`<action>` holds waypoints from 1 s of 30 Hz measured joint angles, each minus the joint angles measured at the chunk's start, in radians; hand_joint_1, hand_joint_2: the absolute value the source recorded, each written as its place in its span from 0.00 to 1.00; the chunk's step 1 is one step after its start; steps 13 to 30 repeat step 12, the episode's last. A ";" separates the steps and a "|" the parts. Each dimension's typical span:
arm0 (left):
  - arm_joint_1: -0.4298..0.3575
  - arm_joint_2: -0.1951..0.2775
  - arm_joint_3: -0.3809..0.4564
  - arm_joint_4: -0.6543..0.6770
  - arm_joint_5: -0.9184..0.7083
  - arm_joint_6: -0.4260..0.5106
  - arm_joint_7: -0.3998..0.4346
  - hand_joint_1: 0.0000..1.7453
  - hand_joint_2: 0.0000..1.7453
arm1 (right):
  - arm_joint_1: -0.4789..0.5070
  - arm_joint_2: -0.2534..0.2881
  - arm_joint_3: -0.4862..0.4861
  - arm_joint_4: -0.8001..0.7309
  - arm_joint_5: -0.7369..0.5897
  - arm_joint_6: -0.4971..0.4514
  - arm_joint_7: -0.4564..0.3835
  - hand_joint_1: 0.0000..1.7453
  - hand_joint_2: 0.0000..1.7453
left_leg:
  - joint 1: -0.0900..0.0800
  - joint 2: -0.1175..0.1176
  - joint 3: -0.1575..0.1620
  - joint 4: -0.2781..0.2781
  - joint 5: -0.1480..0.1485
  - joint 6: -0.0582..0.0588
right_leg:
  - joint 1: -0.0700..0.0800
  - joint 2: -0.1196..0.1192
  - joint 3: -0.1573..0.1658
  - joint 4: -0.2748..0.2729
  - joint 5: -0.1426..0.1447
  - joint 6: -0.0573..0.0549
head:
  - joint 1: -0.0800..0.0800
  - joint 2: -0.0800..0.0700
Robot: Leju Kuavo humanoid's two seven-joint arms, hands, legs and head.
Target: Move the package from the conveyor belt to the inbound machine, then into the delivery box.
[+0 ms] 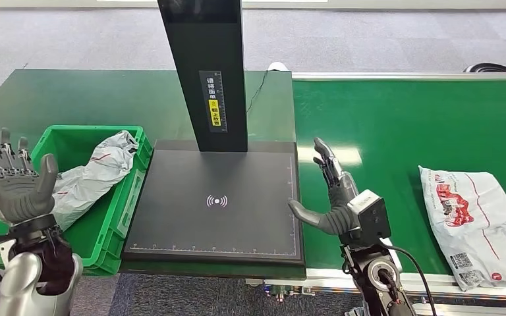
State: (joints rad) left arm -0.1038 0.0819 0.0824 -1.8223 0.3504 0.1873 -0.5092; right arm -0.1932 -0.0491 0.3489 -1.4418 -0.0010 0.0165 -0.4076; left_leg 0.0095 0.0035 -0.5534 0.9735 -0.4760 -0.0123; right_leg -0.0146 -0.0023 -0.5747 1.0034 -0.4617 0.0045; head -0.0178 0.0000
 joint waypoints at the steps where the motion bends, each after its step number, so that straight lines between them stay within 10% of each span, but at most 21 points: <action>1: 0.018 -0.012 -0.014 -0.021 0.005 -0.014 -0.007 0.00 1.00 | 0.006 0.001 -0.001 -0.004 -0.002 0.000 0.000 0.00 1.00 | 0.000 0.000 0.000 0.000 0.000 0.000 | 0.000 0.000 0.000 0.000 0.000 0.000 | 0.000 0.000; 12: 0.153 -0.099 -0.230 -0.105 0.045 -0.184 0.006 0.00 1.00 | 0.058 0.045 -0.021 -0.012 -0.093 0.022 0.013 0.00 1.00 | 0.000 0.000 0.000 0.000 -0.001 0.000 | 0.000 0.000 0.000 0.000 0.000 0.000 | 0.000 0.000; 30: 0.153 -0.099 -0.230 -0.105 0.045 -0.184 0.006 0.00 1.00 | 0.058 0.045 -0.021 -0.012 -0.093 0.022 0.013 0.00 1.00 | 0.000 0.000 0.000 0.000 -0.001 0.000 | 0.000 0.000 0.000 0.000 0.000 0.000 | 0.000 0.000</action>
